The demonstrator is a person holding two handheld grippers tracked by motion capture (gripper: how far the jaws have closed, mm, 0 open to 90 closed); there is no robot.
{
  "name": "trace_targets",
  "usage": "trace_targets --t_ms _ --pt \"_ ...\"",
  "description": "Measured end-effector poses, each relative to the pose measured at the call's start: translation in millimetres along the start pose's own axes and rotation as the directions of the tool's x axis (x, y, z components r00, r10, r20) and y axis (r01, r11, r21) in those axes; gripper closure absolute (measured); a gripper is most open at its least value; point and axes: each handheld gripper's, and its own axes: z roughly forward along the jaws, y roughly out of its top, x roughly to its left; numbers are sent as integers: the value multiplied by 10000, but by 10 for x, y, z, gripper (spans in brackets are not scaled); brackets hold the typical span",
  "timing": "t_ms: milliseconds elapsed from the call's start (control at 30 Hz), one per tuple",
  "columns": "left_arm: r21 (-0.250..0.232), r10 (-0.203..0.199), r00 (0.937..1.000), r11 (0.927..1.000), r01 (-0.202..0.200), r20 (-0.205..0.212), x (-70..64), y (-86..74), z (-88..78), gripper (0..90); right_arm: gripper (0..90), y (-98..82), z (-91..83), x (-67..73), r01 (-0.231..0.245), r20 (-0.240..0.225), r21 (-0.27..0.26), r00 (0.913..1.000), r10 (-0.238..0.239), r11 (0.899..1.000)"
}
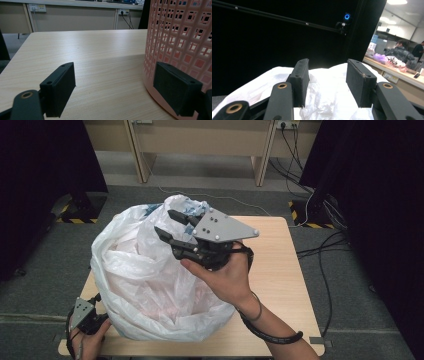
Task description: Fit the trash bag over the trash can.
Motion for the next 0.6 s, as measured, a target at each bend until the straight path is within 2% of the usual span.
trace_targets --t_ms 233,600 --pt "-21 -25 10000 10000 25 9 2 -1 -1 174 535 -87 146 -38 -195 -76 429 9998 199 9989" --pt "-34 -27 10000 10000 27 21 3 -1 -2 174 525 -197 361 -49 -278 -274 1237 9991 314 9919"
